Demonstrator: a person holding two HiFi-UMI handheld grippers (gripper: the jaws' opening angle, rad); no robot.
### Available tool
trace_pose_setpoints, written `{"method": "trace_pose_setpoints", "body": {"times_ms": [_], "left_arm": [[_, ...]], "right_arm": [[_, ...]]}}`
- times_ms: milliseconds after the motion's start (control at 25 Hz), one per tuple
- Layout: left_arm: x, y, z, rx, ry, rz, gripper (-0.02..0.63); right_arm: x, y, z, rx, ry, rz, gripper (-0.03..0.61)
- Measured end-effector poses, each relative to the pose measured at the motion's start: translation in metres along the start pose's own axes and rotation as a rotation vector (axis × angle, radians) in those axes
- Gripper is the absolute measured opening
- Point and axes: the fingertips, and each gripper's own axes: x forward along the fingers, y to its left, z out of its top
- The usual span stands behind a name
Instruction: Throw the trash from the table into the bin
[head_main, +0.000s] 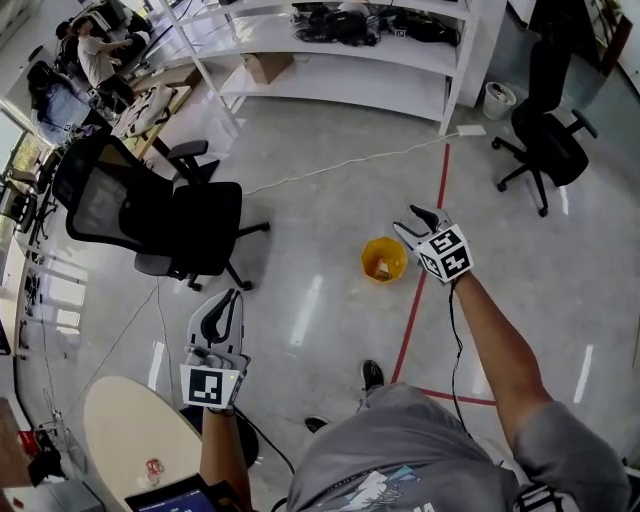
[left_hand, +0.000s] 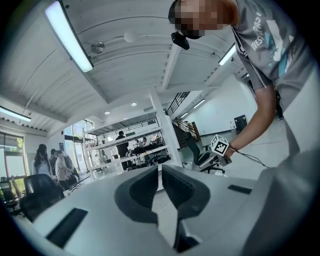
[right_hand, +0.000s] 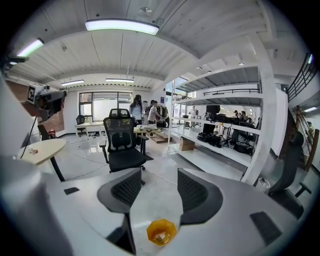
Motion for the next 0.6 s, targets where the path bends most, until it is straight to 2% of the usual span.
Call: {"method": "trace_pose_setpoints", "body": {"times_ms": [200, 440, 480, 520, 600], "left_arm": [[0.021, 0.020, 0.026, 0.072, -0.050, -0.021, 0.066], [0.015, 0.053, 0.061, 0.138, -0.104, 0.016, 0.066], [0.014, 0.059, 0.065, 0.139, -0.114, 0.027, 0.066], [0.012, 0.064, 0.069, 0.141, -0.124, 0.038, 0.066], [0.005, 0.073, 0.076, 0.147, -0.140, 0.059, 0.066]], "right_arm": [[-0.032, 0.013, 0.041, -0.045, -0.087, 0.014, 0.218], [-0.075, 0.051, 0.142, -0.219, -0.296, 0.084, 0.216], [-0.082, 0.058, 0.160, -0.251, -0.338, 0.086, 0.178], [-0.089, 0.065, 0.178, -0.278, -0.379, 0.086, 0.019], [-0.100, 0.084, 0.209, -0.324, -0.448, 0.105, 0.006]]}}
